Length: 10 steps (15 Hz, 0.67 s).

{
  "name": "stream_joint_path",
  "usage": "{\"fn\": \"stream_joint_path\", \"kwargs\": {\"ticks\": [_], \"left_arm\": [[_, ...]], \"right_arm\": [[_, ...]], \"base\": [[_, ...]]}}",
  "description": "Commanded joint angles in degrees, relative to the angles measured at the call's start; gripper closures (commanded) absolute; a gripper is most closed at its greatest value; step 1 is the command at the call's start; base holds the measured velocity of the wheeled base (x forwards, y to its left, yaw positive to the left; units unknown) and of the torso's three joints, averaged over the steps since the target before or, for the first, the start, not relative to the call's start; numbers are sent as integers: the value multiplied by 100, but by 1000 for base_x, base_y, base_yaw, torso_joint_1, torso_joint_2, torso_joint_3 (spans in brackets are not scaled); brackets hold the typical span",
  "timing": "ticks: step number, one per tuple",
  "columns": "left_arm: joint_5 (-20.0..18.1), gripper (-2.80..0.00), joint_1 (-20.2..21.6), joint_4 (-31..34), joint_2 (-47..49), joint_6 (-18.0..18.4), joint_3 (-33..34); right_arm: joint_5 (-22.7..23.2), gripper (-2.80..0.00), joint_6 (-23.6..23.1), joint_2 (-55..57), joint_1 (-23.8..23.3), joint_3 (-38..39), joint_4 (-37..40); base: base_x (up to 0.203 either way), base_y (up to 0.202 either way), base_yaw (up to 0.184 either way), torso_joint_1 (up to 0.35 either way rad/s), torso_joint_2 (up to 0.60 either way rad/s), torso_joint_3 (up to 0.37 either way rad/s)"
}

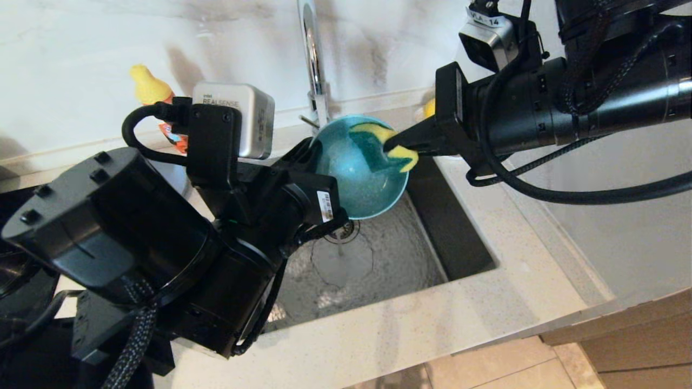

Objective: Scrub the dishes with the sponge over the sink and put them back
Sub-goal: Wipe the bowl

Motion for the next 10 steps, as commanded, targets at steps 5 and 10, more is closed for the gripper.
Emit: {"fn": "stream_joint_path", "kwargs": {"ticks": [5,10], "left_arm": [[38,0,17,-41,-15,-8,-156],[38,0,61,-23,38,-26,-165]], "right_arm": [[54,0,37,-131,86,196,297],[63,0,20,-175,314,196,262]], "base": [[0,0,0,0,0,0],[0,0,0,0,0,0]]}}
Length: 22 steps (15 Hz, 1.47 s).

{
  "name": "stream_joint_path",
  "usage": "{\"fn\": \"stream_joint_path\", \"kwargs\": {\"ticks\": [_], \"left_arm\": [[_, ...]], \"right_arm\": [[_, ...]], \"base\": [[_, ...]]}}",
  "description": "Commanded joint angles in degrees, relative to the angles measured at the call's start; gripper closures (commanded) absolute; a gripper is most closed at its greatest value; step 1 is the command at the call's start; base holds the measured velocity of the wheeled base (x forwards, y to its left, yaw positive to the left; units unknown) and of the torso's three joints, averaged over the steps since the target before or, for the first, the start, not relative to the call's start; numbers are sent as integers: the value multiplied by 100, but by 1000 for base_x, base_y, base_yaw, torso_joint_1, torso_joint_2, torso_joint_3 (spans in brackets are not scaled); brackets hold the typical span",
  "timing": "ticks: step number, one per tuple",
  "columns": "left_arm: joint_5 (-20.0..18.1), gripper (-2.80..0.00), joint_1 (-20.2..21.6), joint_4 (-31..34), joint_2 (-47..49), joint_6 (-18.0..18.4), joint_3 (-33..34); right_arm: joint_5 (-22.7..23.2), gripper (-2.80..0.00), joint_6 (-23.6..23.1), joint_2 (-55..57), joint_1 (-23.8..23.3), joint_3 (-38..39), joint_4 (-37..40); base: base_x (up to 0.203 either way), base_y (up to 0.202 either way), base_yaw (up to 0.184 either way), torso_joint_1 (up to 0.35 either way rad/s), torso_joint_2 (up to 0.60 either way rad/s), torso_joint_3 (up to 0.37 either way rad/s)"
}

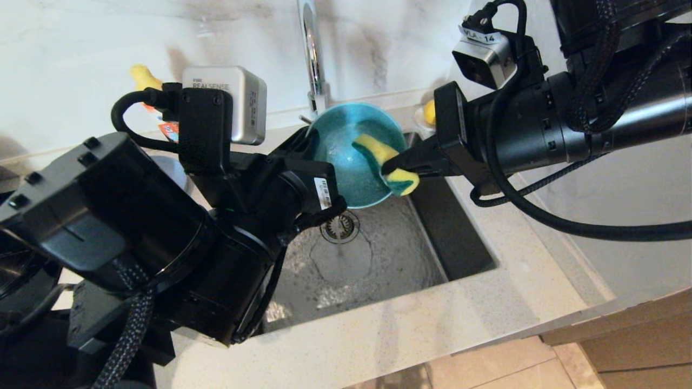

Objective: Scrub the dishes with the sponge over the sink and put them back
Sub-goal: Wipe the bowl, then rinse the bowl

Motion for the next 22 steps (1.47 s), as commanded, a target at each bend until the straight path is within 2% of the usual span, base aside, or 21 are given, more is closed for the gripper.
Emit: {"fn": "stream_joint_path", "kwargs": {"ticks": [1,11,13,17,19,20,22], "left_arm": [[18,0,48,-20,52,5,5],[55,0,277,105,290,-15,-197],[292,0,437,501,342,-176,-154],[464,0,692,1667,258,-1103,-115],[441,0,835,2904,122,-1790,-153],[403,0,935,3311,49,-2081,-177],[229,0,1142,3864,9,-2438,-227]], "right_arm": [[10,0,19,-109,83,-20,6],[-34,0,-16,-879,131,40,48],[-41,0,-41,-1164,110,52,66],[-42,0,-72,-1369,-120,104,183],[-39,0,-92,-1478,-504,315,167],[-32,0,-126,-1518,-582,393,159],[-8,0,-147,-1598,-711,628,111]], "base": [[0,0,0,0,0,0],[0,0,0,0,0,0],[0,0,0,0,0,0],[0,0,0,0,0,0],[0,0,0,0,0,0],[0,0,0,0,0,0],[0,0,0,0,0,0]]}}
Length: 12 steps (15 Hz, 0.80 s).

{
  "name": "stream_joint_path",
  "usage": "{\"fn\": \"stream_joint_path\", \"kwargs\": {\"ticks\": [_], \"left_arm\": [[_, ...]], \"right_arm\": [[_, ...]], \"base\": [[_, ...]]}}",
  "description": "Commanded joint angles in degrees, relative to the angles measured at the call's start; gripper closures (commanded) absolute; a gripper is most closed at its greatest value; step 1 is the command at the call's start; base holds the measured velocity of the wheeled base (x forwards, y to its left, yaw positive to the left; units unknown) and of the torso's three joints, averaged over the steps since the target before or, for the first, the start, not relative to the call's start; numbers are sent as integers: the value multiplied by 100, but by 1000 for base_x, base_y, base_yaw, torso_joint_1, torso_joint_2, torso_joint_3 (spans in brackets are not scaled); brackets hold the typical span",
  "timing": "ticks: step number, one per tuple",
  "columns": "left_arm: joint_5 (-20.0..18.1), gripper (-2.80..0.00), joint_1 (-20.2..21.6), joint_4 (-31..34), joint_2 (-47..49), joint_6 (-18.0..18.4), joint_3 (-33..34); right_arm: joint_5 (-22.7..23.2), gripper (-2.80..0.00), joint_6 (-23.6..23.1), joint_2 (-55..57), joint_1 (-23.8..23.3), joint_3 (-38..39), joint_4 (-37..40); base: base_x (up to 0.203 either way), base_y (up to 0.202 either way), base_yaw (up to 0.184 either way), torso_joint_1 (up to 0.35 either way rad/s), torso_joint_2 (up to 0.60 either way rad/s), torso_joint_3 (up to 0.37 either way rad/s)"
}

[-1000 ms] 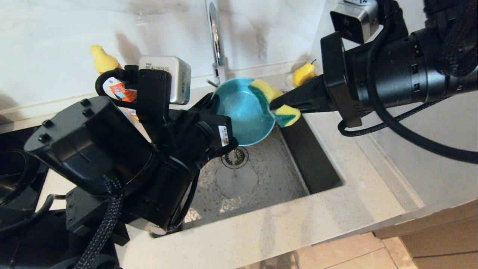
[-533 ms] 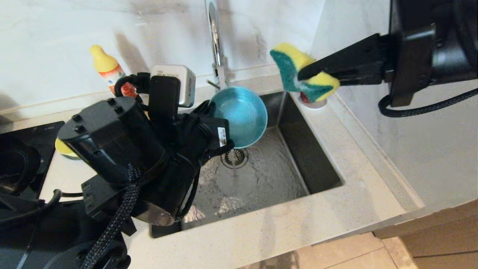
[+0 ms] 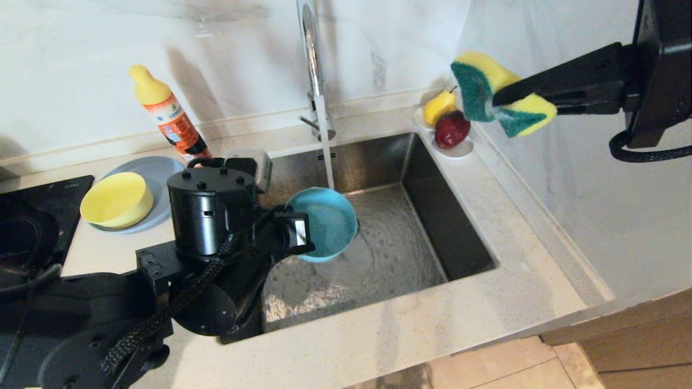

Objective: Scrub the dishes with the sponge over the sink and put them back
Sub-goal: Rinse the bowl

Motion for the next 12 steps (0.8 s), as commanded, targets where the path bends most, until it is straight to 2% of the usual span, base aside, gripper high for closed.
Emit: {"fn": "stream_joint_path", "kwargs": {"ticks": [1,5,7,9,12], "left_arm": [[-75,0,207,530,-94,-280,-54],[-354,0,614,1056,-85,-795,-250],[-383,0,632,1082,-78,-830,-267],[-490,0,844,1170,15,-1106,-436],[-505,0,925,1100,248,-1496,-710]], "right_arm": [[21,0,18,-122,-109,162,-7],[21,0,18,-148,-171,320,-7],[21,0,16,-152,-171,331,-7],[19,0,9,-174,-171,482,-7],[12,0,11,-208,-171,710,-7]], "base": [[0,0,0,0,0,0],[0,0,0,0,0,0],[0,0,0,0,0,0],[0,0,0,0,0,0],[0,0,0,0,0,0]]}}
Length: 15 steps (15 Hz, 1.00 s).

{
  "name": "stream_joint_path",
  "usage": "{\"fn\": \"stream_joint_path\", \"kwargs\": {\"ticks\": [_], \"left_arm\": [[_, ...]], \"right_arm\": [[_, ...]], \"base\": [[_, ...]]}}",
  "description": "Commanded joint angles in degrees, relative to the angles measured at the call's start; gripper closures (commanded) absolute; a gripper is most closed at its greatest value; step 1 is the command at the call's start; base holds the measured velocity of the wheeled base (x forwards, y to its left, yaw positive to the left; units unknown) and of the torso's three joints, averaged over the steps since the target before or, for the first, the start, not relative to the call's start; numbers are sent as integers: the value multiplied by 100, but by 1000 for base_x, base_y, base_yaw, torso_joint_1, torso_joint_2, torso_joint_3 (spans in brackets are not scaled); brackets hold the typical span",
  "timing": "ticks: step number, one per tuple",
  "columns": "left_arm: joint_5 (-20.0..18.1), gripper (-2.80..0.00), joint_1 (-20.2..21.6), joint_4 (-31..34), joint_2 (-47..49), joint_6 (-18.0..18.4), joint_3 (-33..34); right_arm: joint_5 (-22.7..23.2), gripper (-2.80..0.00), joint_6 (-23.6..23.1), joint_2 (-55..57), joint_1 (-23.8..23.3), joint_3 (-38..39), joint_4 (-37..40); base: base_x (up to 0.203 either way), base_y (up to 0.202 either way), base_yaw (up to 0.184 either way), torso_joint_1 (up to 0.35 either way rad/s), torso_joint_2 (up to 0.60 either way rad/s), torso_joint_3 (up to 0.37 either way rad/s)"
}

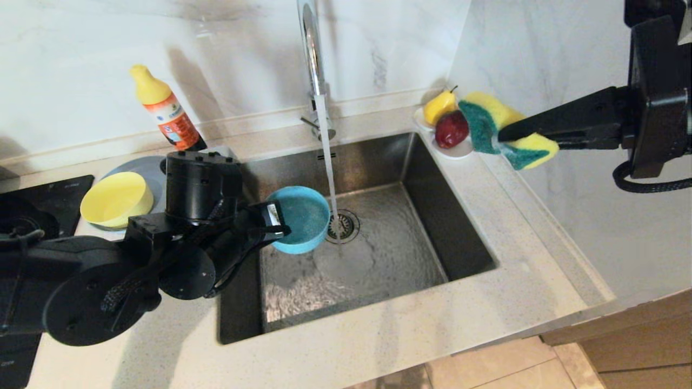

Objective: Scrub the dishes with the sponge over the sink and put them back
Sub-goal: Rinse the bowl

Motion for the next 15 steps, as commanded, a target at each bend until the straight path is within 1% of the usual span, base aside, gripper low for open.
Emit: {"fn": "stream_joint_path", "kwargs": {"ticks": [1,3,4,7,13,15], "left_arm": [[7,0,47,-41,202,-211,-190],[-2,0,47,-149,457,-426,-460],[-8,0,47,-252,503,-460,-504],[-48,0,47,-741,922,-474,-769],[-50,0,56,-762,1282,-548,-1221],[-42,0,129,-763,1435,-659,-1382]], "right_arm": [[9,0,15,-27,3,147,18],[12,0,15,-54,-10,266,-6],[18,0,15,-60,-16,295,-35],[27,0,22,-138,-23,630,-530],[27,0,15,-182,-23,738,-614],[27,0,15,-208,-23,782,-614]], "base": [[0,0,0,0,0,0],[0,0,0,0,0,0],[0,0,0,0,0,0],[0,0,0,0,0,0],[0,0,0,0,0,0],[0,0,0,0,0,0]]}}
